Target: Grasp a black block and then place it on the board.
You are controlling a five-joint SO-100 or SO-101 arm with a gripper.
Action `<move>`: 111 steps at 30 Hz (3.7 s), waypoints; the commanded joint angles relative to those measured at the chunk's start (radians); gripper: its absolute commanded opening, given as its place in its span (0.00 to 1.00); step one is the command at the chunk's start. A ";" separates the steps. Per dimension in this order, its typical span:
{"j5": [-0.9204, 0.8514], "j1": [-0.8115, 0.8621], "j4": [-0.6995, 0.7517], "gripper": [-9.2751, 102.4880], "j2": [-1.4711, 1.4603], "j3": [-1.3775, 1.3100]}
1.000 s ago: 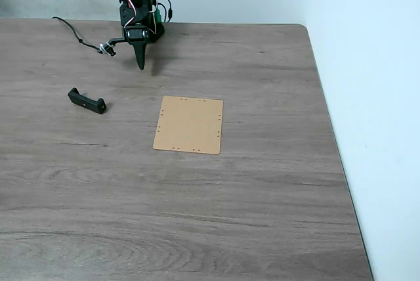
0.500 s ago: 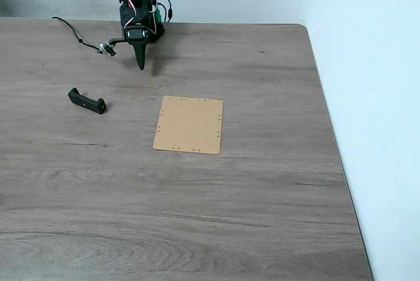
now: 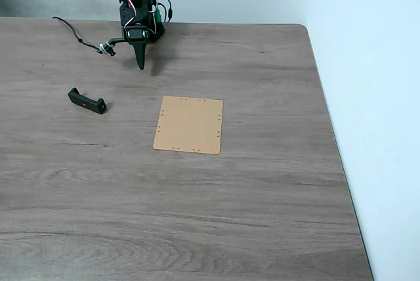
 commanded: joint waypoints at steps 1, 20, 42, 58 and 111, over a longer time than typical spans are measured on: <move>-0.009 -0.015 0.000 0.08 0.018 0.008; -0.502 0.071 -0.067 0.12 -0.232 -0.201; -1.465 0.374 0.095 0.30 -1.066 -0.943; -2.292 0.541 0.267 0.30 -1.499 -1.387; -2.592 0.560 0.155 0.30 -2.102 -1.782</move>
